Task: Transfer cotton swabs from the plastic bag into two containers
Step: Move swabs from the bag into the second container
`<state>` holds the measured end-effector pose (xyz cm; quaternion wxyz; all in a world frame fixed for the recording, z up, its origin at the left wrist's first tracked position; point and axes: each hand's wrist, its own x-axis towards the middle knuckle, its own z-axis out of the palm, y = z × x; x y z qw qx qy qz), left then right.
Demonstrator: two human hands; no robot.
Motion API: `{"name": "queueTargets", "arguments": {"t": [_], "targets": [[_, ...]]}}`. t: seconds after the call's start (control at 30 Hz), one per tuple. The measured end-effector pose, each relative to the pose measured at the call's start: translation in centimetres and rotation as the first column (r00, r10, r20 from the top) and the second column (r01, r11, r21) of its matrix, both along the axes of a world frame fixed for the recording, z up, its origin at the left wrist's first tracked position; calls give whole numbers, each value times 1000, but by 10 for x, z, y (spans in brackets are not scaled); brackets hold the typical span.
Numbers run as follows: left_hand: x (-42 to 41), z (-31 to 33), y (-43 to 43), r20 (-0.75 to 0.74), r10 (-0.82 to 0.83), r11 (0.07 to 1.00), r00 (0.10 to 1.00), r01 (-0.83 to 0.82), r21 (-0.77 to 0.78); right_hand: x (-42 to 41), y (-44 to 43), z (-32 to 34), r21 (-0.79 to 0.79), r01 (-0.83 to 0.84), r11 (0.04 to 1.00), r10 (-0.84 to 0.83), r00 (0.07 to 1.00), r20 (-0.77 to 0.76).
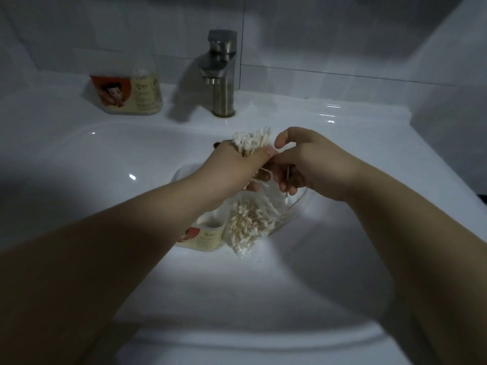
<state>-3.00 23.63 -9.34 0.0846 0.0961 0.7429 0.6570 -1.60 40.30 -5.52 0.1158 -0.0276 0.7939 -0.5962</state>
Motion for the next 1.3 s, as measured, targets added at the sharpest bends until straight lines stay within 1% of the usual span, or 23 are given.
{"name": "queueTargets", "arguments": {"t": [0.1, 0.23, 0.3, 0.4, 0.47, 0.53, 0.6, 0.67, 0.73, 0.8, 0.83, 0.87, 0.93, 1.0, 1.07, 1.17, 1.23, 1.3], "targets": [[-2, -2, 0, -13, 10, 1000, 1000, -10, -16, -2, 1, -1, 14, 77, 997, -76, 996, -44], [-3, -2, 1, 64, 54, 998, 997, -56, 41, -5, 2, 0, -80, 193, 978, -203, 967, -152], [-3, -2, 0, 97, 50, 998, 994, -54, 40, -6, 3, 1, -180, 229, 957, -261, 949, -179], [-4, -2, -1, 115, 18, 999, 993, -21, 29, -8, 5, 0, -342, 250, 906, -311, 940, -137], [-3, -1, 0, 120, -9, 1000, 993, 7, 16, -9, 5, 0, -393, 250, 885, -317, 941, -116], [-2, 0, 0, 136, -41, 999, 990, 42, 0, -9, 5, -2, -372, 229, 900, -296, 946, -135], [-1, 0, -1, 164, -75, 997, 984, 77, -10, -8, 4, -3, -322, 182, 929, -240, 959, -151], [1, 0, 0, 192, -88, 996, 977, 91, -9, -8, 4, -5, -314, 176, 933, -227, 964, -137], [1, 0, 2, 188, -55, 998, 981, 54, 13, -8, 3, -4, -341, 221, 914, -270, 958, -101], [-1, 1, 3, 165, 20, 998, 986, -28, 47, -8, 3, -2, -370, 254, 894, -299, 952, -67], [-2, 2, 2, 151, 56, 996, 987, -66, 59, -8, 4, -2, -356, 253, 900, -293, 954, -60], [-3, 2, 2, 139, 82, 993, 987, -93, 71, -7, 4, -1, -306, 242, 921, -274, 960, -63], [-2, 2, 0, 136, 101, 988, 986, -115, 103, -5, 4, -1, -141, 209, 968, -222, 971, -84], [0, 4, 0, 156, 56, 987, 986, -79, 142, -3, 2, -1, -23, 168, 986, -169, 979, -115], [4, 7, 2, 176, -34, 986, 984, 4, 165, 0, -1, -2, 60, 110, 992, -99, 980, -170], [10, 10, 6, 205, -113, 982, 972, 78, 172, 0, -4, -5, 125, 88, 988, -55, 967, -249], [11, 11, 6, 237, -130, 980, 963, 88, 179, -1, -5, -5, 139, 100, 985, -54, 952, -302], [11, 12, 6, 262, -132, 979, 956, 84, 186, -1, -6, -4, 201, 113, 973, -29, 926, -378]]}}
